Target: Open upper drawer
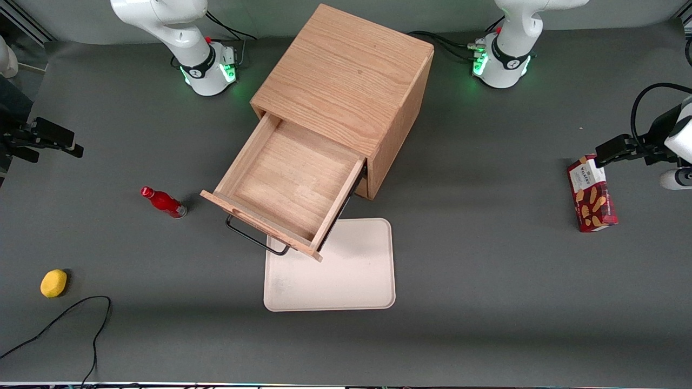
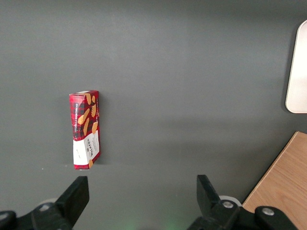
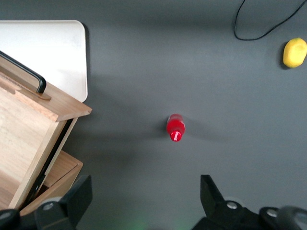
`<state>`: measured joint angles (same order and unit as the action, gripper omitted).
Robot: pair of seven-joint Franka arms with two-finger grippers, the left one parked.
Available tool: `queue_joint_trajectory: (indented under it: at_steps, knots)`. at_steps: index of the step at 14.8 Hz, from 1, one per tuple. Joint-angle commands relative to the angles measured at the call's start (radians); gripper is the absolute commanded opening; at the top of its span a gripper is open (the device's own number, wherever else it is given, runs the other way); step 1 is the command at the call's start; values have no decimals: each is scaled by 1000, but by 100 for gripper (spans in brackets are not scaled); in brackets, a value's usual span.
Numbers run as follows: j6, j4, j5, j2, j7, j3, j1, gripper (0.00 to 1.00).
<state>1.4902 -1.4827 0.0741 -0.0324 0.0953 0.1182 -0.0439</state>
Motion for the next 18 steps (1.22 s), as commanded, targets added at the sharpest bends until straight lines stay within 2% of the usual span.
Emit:
queue_joint_trajectory:
  at_steps: [1, 5, 8, 18]
  knots:
    - [33, -30, -16, 16, -26, 17, -21, 100]
    - [67, -64, -17, 31, -23, 8, -4, 100]
    - [65, -65, -33, 39, -20, -46, 39, 100]
    - [56, -61, -57, 37, -29, -17, 12, 100]
